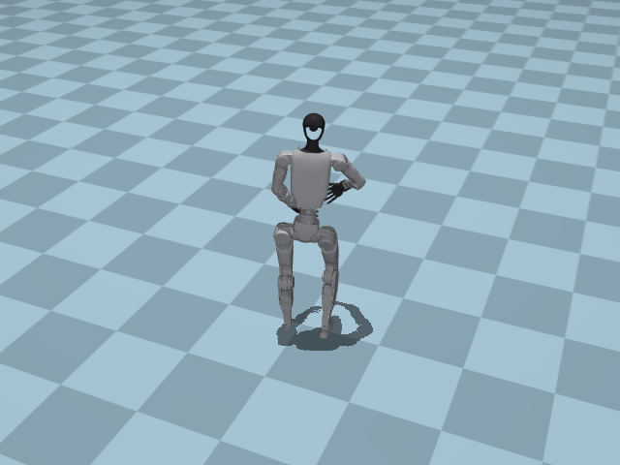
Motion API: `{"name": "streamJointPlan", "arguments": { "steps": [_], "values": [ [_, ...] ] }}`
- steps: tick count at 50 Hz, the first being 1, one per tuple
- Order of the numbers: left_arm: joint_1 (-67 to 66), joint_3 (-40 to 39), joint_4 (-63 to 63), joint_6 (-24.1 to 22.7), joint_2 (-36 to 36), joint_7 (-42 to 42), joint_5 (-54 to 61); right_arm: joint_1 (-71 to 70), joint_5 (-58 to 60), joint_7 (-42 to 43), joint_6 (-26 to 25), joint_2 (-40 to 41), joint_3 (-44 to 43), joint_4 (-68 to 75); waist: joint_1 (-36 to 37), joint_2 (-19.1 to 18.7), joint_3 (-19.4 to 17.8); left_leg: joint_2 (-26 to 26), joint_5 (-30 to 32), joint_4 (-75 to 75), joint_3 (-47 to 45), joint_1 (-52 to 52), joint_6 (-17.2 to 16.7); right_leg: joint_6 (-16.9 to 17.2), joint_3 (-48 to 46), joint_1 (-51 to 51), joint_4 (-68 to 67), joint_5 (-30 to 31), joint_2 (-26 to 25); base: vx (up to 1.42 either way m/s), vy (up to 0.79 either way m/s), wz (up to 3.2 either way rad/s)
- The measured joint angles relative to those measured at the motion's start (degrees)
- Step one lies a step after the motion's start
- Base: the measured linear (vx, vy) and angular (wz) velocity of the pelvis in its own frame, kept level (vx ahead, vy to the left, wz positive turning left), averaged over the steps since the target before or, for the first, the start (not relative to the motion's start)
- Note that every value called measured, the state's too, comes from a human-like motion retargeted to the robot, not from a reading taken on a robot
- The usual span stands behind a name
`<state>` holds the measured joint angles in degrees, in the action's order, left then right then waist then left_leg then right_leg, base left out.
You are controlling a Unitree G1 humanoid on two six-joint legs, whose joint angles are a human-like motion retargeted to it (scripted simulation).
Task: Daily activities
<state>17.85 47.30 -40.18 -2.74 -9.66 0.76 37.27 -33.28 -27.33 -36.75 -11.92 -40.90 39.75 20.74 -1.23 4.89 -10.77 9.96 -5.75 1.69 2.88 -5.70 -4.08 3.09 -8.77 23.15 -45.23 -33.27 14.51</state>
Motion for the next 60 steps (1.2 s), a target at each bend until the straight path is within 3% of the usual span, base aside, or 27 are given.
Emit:
{"name": "streamJointPlan", "arguments": {
  "steps": [10, 17, 25, 37, 45, 50, 55, 57, 60],
  "values": [
    [2.6, 4.1, 2.1, 3.5, -1.7, -2.0, -4.8, -12.1, 0.6, -9.8, -3.8, -7.2, 10.7, 10.8, 3.9, 3.0, -1.8, 0.8, -0.5, 0.0, 0.9, 2.2, 0.6, 0.4, -1.1, -2.6, 0.3, -1.3, 1.2, 0.0, 0.0, 0.0],
    [4.2, 5.4, 3.7, 5.2, -1.0, -2.9, -2.6, -16.5, -5.6, -8.4, -4.5, -7.6, 10.7, 20.5, 6.4, 2.5, -3.6, 1.9, -0.2, 0.1, 1.4, 2.9, 0.7, 0.6, -1.2, -3.1, -0.5, -2.4, 2.7, 0.0, 0.0, 0.0],
    [6.2, 5.8, 6.2, 5.3, 0.1, -2.5, 0.3, -17.0, -15.1, -3.3, -2.4, -2.8, 5.9, 28.4, 8.4, 0.2, -5.8, 3.4, 0.8, 0.1, 1.2, 2.6, 0.5, 1.2, 0.0, -1.7, -2.2, -3.2, 4.3, 0.0, 0.0, 0.0],
    [8.0, 2.5, 9.8, 4.2, 2.3, -0.9, 5.6, 1.8, -32.1, 6.7, 3.8, 9.6, -7.2, 12.5, 4.1, -2.6, -6.1, 4.8, 1.3, -1.6, 0.2, 1.9, 1.0, 2.4, 2.4, -0.4, -4.0, -3.6, 5.2, -0.01, 0.0, -0.04],
    [8.2, -0.3, 11.7, 4.6, 3.9, 1.0, 11.7, 18.1, -42.1, 17.9, 6.5, 16.6, -13.7, 1.3, -1.6, -2.3, -5.9, 3.9, -3.3, -10.5, -2.6, 0.1, 1.6, 3.0, 4.4, -1.6, -4.3, -3.4, 3.6, -0.04, -0.04, -0.37],
    [6.0, -0.5, 11.8, 5.7, 4.3, 1.5, 13.5, 24.5, -43.8, 23.3, 6.6, 17.4, -14.5, -3.5, -4.8, -1.7, -6.5, 1.3, -9.7, -23.0, -5.3, -2.9, 1.7, 3.4, 5.4, -3.7, -4.3, -3.4, 0.7, -0.02, -0.06, -0.61],
    [3.7, -0.2, 10.0, 6.7, 3.0, 0.9, 12.3, 27.9, -40.7, 24.8, 5.3, 14.4, -13.0, -6.2, -5.5, -2.4, -7.8, -4.8, -17.7, -41.1, -6.0, -8.0, 0.7, 2.9, 5.3, -6.1, -4.0, -3.5, -5.4, 0.01, -0.07, -0.85],
    [4.4, -0.7, 8.2, 6.8, 3.3, 0.2, 10.9, 27.9, -38.2, 24.2, 4.5, 11.4, -12.2, -6.1, -2.6, -9.6, -8.5, -15.2, -23.1, -51.0, -2.7, -11.5, -1.8, 1.0, 3.9, -9.9, 5.2, 1.3, -16.7, 0.05, -0.08, -1.43],
    [5.5, -0.3, 5.8, 6.7, 4.1, 0.2, 8.5, 26.6, -34.7, 22.3, 3.5, 7.4, -10.8, -2.6, -0.4, -10.9, -9.0, -19.7, -24.4, -55.2, -1.2, -12.3, -2.1, 0.5, 3.9, -11.3, 8.3, 2.8, -20.6, 0.05, -0.07, -0.69]
  ]
}}
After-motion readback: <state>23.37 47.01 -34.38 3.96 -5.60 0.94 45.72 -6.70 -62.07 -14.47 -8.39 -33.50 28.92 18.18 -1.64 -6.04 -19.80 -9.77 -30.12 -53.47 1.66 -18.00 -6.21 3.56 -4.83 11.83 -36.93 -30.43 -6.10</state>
